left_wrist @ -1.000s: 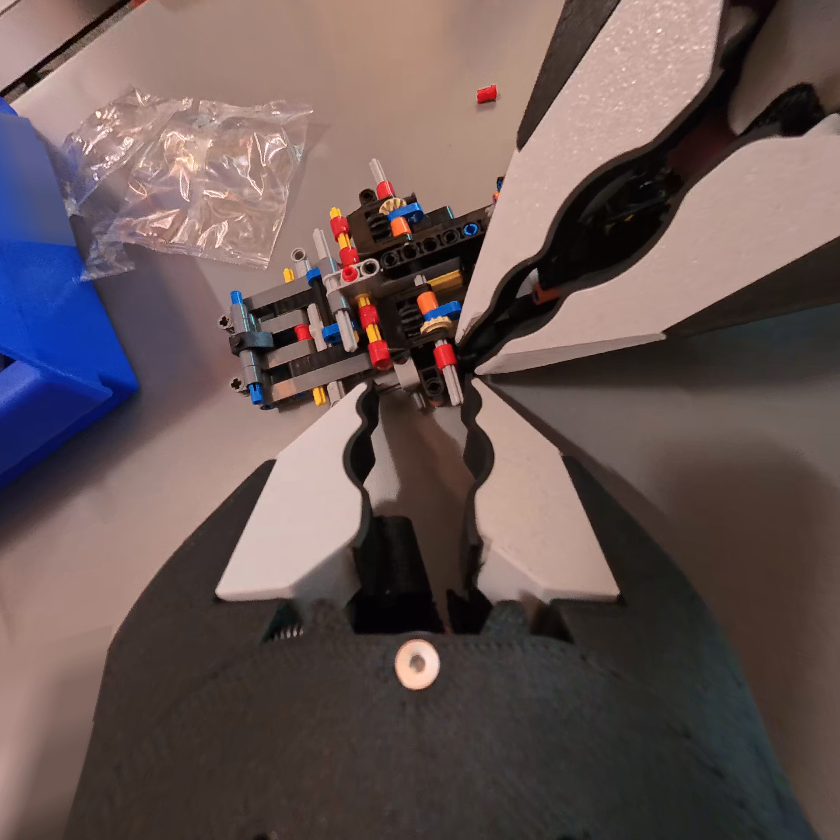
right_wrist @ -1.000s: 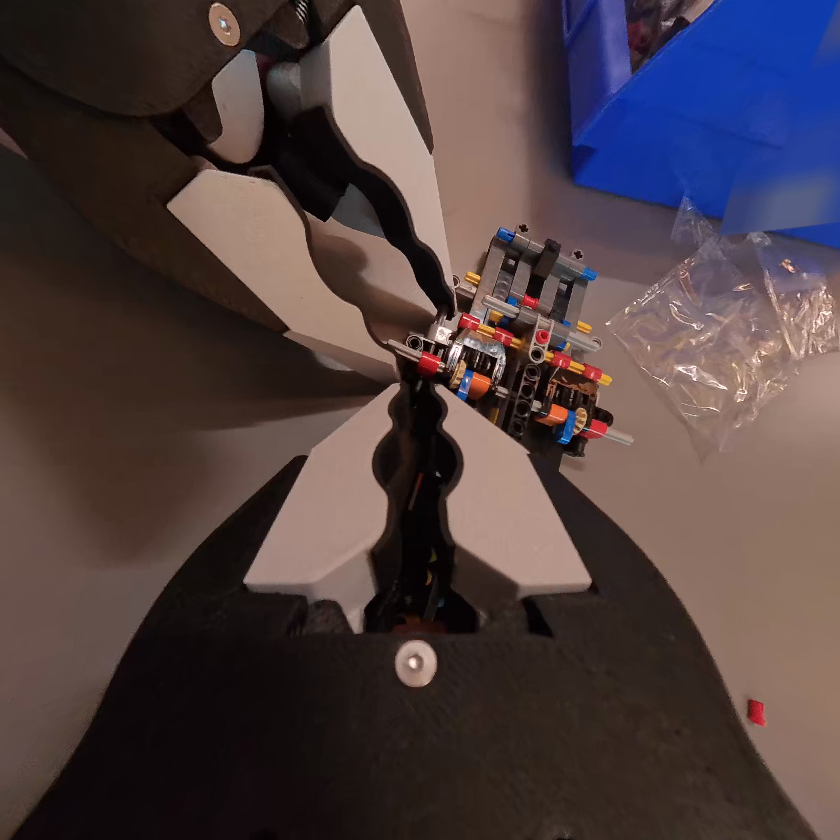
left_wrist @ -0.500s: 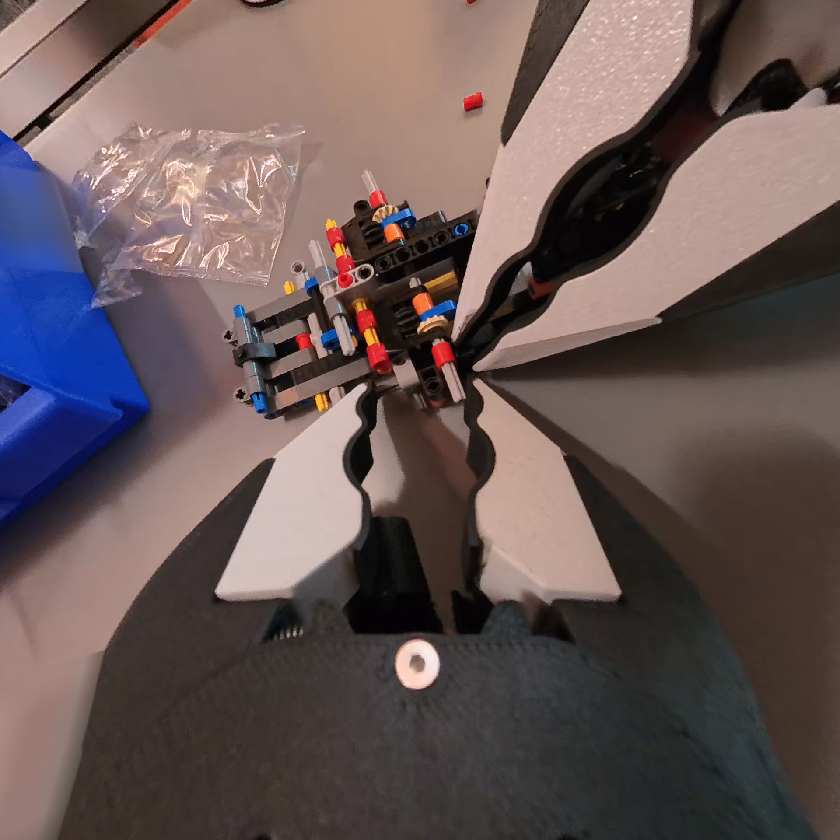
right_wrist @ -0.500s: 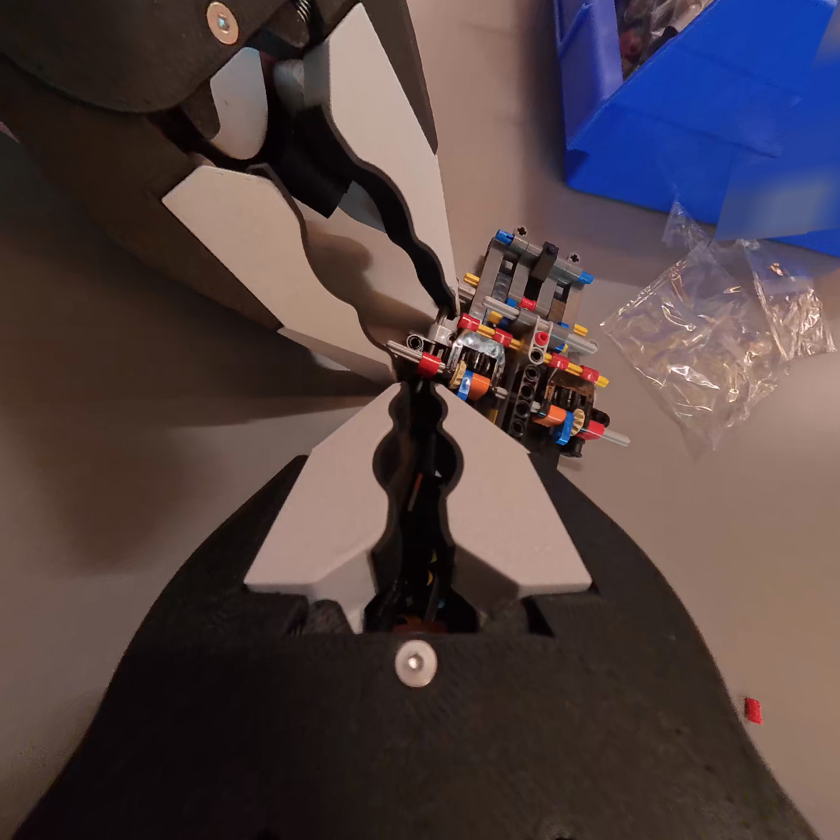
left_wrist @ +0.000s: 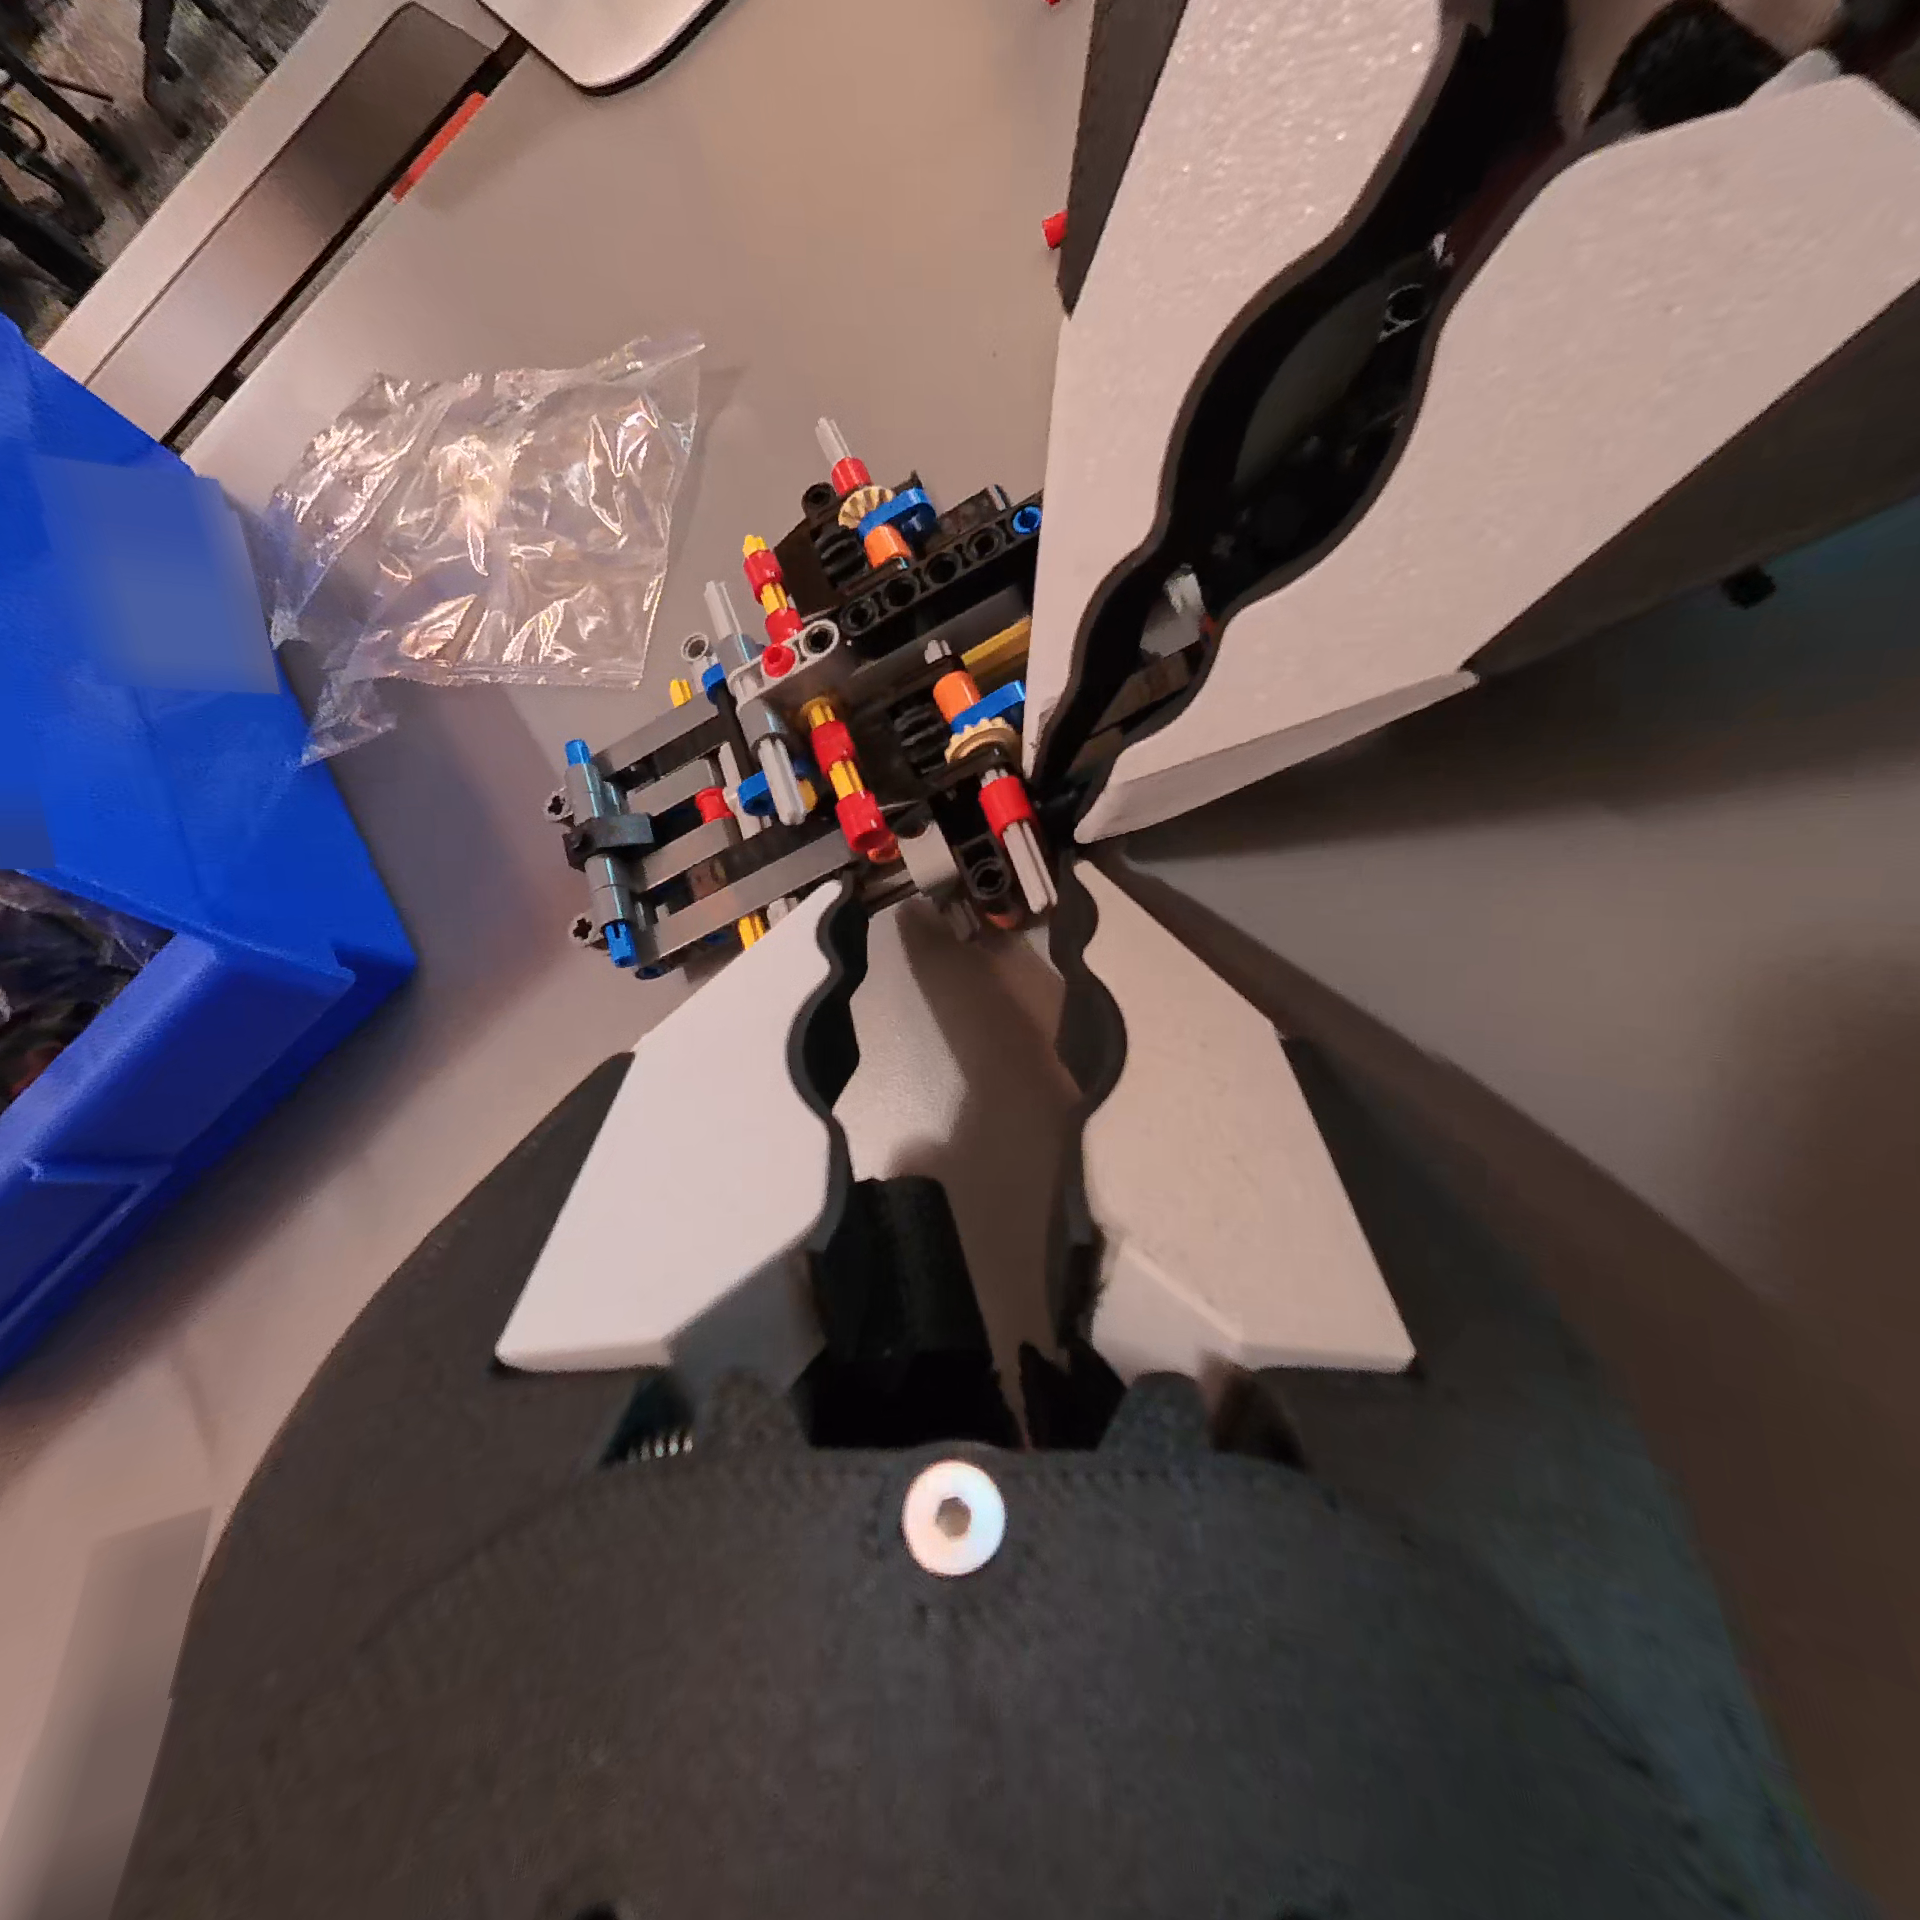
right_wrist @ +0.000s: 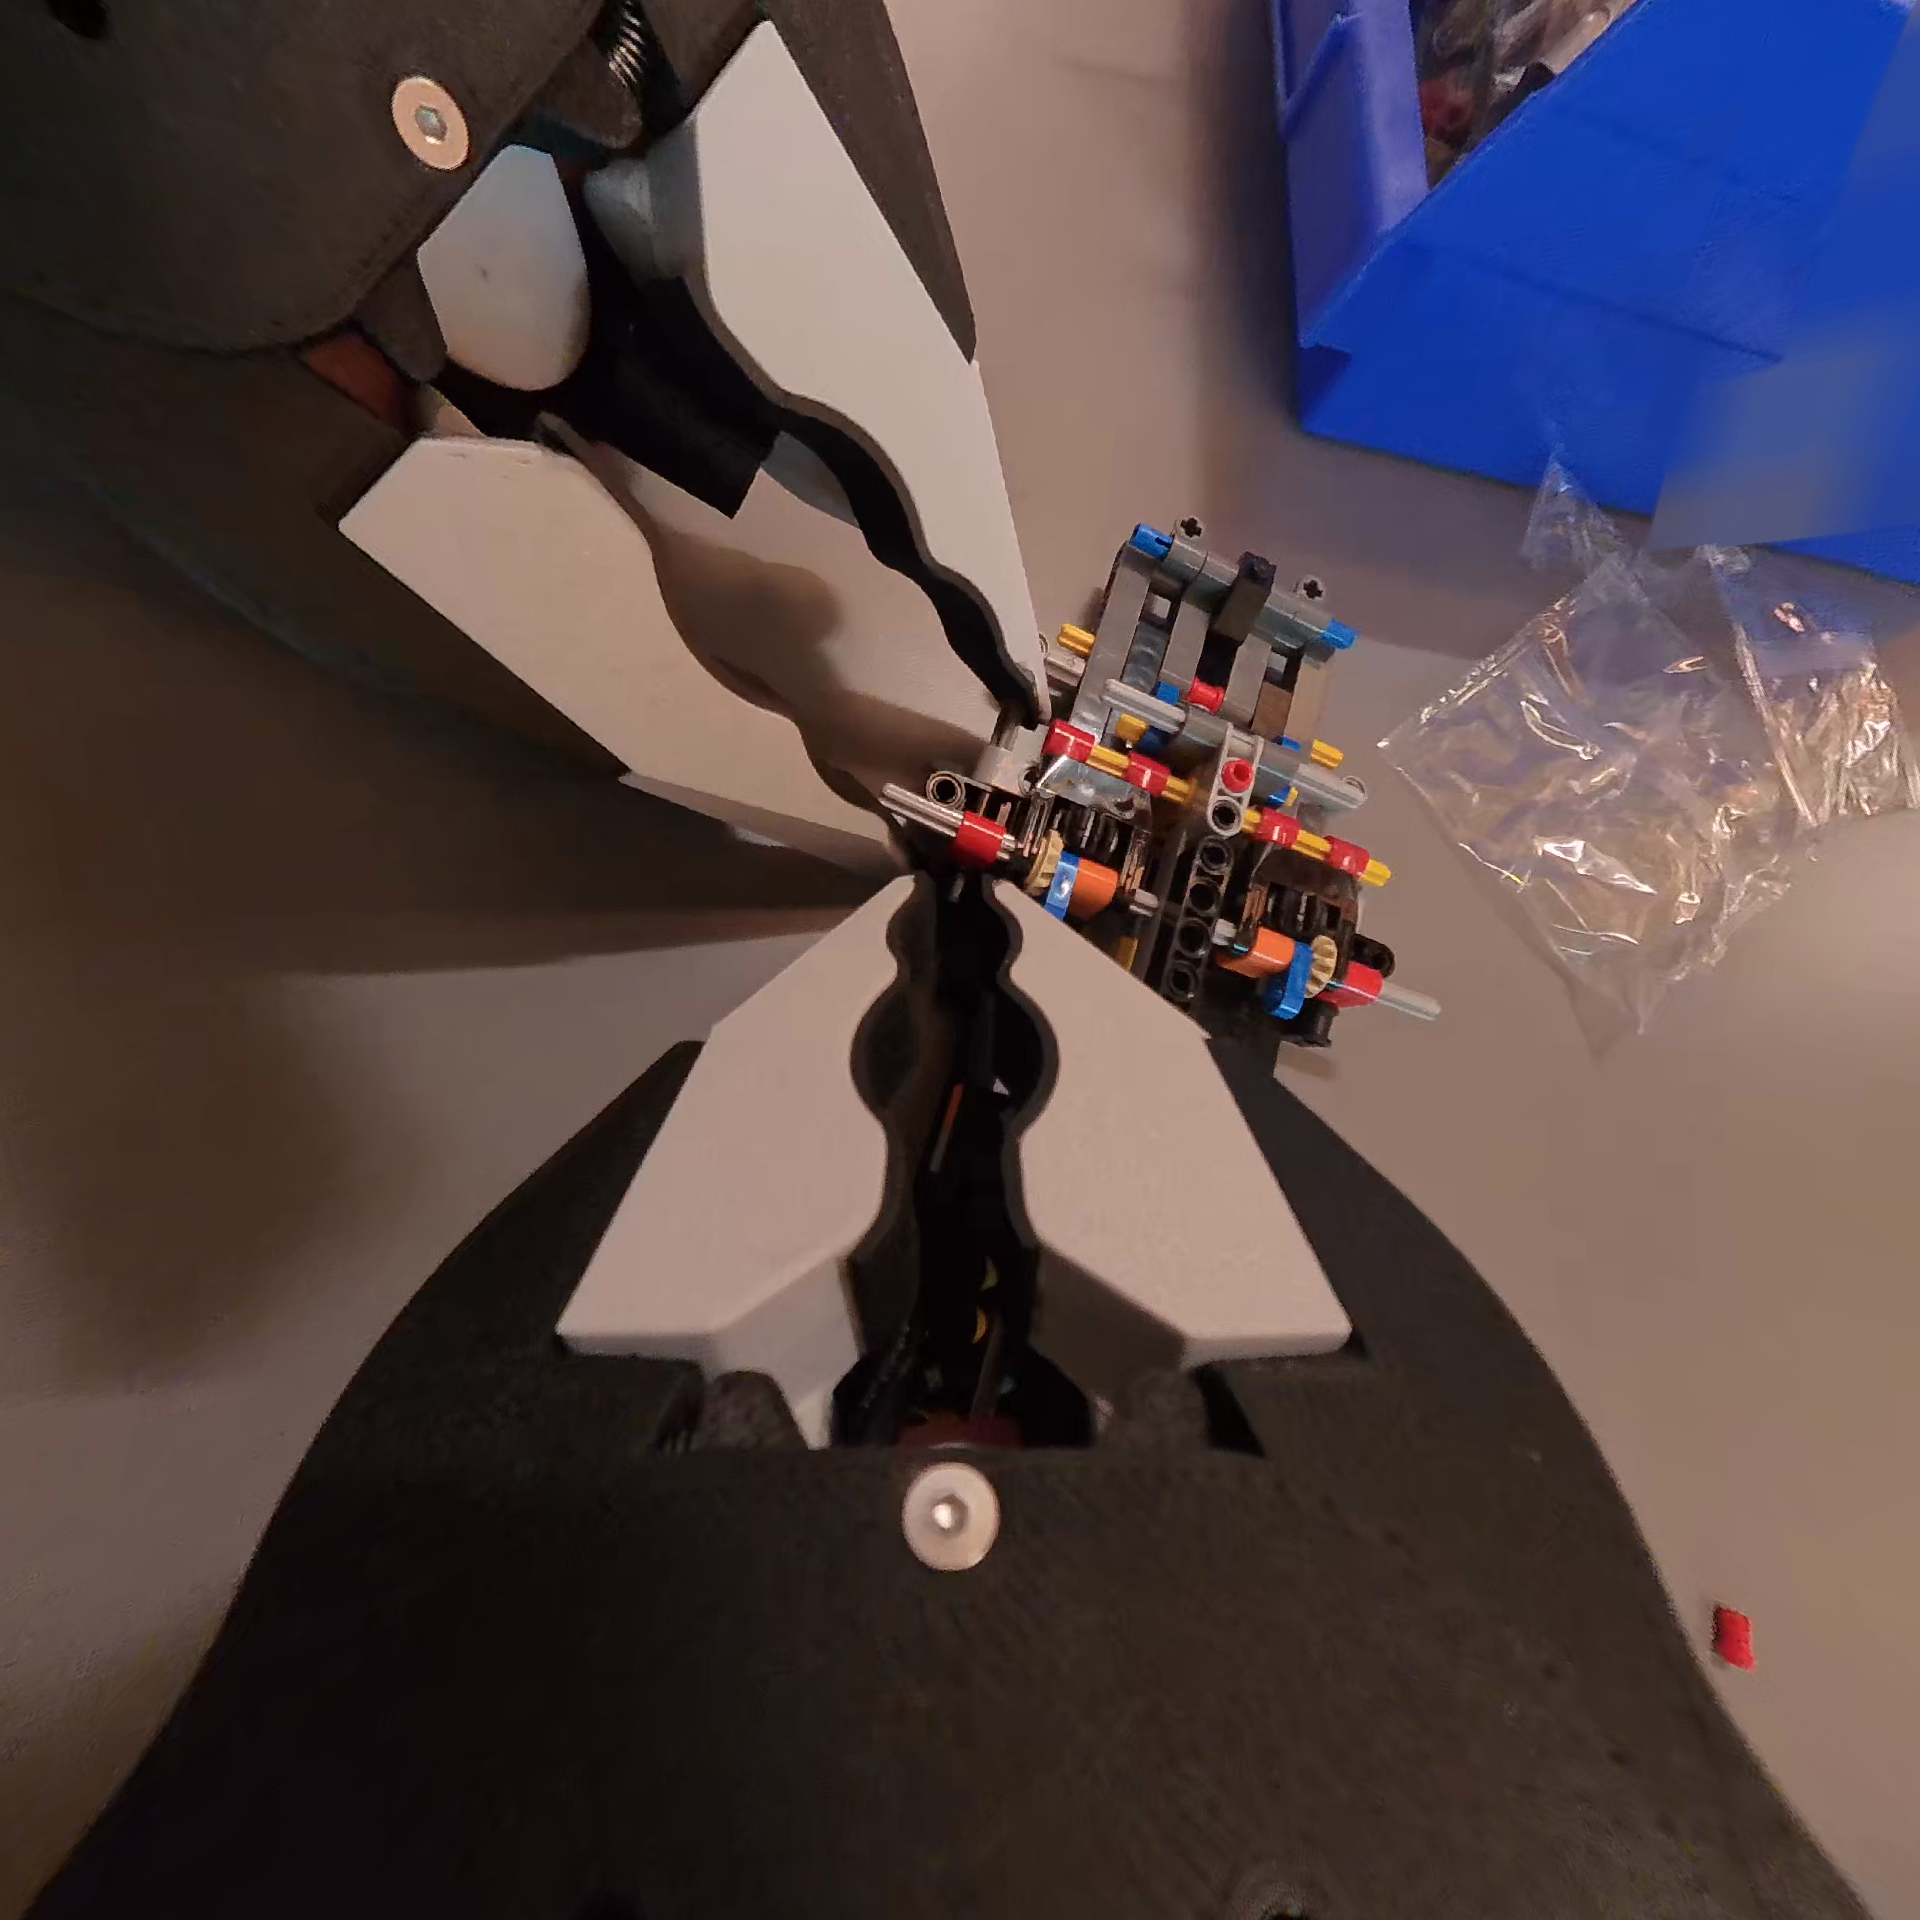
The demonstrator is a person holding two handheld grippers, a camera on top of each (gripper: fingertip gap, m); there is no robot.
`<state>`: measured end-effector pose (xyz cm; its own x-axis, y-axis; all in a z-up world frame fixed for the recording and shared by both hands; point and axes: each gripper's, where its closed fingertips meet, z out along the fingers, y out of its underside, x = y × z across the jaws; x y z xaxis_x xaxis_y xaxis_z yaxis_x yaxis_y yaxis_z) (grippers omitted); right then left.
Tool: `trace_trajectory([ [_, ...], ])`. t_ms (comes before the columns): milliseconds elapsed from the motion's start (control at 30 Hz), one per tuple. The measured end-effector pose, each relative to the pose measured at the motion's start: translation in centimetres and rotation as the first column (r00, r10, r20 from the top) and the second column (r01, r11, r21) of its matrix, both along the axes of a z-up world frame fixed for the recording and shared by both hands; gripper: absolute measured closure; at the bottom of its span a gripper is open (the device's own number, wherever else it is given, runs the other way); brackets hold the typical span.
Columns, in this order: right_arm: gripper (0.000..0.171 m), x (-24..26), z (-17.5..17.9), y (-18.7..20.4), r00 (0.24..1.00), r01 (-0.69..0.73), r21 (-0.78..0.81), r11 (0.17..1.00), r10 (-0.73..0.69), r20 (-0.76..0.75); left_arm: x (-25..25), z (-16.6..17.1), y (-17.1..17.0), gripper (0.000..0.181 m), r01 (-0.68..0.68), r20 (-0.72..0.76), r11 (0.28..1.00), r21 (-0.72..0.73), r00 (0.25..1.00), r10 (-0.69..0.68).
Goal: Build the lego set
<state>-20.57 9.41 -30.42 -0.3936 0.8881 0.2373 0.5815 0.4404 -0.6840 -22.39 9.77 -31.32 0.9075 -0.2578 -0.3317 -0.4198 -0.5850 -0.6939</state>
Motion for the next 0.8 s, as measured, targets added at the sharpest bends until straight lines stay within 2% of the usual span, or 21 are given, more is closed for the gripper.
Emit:
trace_trajectory([
  [200, 0.169, -0.24, 0.09, -0.04, 1.000, 0.006, -0.003, 1.000, -0.006, -0.010, -0.28, 0.43, -0.52, 0.146, -0.089, 0.131, 0.996, 0.000, 0.987, 0.088],
  [267, 0.169, -0.28, 0.09, 0.02, 1.000, 0.010, -0.002, 1.000, -0.010, -0.009, -0.01, 0.25, -0.86, 0.154, -0.110, 0.187, 0.994, -0.026, 0.976, 0.113],
  [367, 0.171, -0.45, 0.36, 0.05, 1.000, 0.017, -0.010, 1.000, -0.017, -0.026, -0.56, 0.19, -0.54, 0.143, -0.154, 0.149, 0.988, -0.019, 0.977, 0.156],
  [500, 0.171, -0.49, 0.43, 0.08, 0.999, 0.022, -0.016, 1.000, -0.022, -0.031, -0.58, 0.15, -0.42, 0.140, -0.164, 0.166, 0.986, -0.026, 0.972, 0.166],
  [600, 0.171, -0.51, 0.40, 0.12, 0.999, 0.023, -0.015, 1.000, -0.024, -0.029, -0.24, 0.22, -0.33, 0.146, -0.147, 0.193, 0.989, -0.029, 0.970, 0.150],
  [800, 0.171, -0.53, 0.30, 0.26, 0.999, 0.026, -0.003, 1.000, -0.026, -0.025, -0.32, 0.07, -0.22, 0.147, -0.160, 0.149, 0.987, -0.030, 0.975, 0.163],
])
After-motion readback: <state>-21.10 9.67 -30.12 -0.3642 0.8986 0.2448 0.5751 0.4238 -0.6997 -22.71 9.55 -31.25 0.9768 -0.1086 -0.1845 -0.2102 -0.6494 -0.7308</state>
